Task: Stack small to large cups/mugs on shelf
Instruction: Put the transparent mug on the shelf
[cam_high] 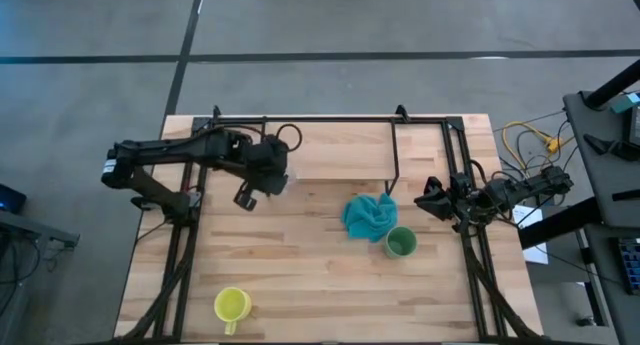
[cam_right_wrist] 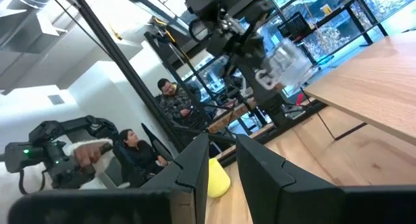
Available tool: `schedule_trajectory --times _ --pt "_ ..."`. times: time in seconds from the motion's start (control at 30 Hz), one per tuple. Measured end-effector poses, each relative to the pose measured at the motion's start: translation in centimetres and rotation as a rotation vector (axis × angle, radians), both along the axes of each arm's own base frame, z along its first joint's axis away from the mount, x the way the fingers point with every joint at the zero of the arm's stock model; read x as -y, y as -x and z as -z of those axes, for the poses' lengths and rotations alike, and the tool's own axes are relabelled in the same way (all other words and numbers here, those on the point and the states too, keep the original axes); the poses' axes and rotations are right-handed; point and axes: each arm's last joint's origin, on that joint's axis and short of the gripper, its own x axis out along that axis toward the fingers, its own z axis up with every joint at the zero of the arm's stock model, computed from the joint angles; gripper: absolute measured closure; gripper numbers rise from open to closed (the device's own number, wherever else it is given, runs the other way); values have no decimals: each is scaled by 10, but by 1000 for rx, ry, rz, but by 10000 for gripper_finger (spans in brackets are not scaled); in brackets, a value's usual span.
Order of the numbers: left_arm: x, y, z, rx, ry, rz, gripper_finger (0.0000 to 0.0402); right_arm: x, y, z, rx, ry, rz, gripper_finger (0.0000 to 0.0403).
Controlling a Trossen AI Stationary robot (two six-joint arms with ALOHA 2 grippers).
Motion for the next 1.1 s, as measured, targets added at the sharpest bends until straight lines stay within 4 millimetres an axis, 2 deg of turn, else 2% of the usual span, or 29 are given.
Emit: schedule_trajectory --times 0.13,0.3,0.43,0.73,1.1 --pt "-18 1 2 -20 -23 -45 402 0 0 0 0 -2 0 328" --pt "-38 5 3 -18 35 -96 402 0 0 0 0 -3 -1 328" --pt "-50 8 3 -28 25 -79 402 0 0 0 0 -3 -1 328" --pt "-63 5 12 -73 129 4 402 0 0 0 0 -2 0 328" --pt "-76 -7 26 -142 109 -8 401 0 0 0 0 -1 0 328"
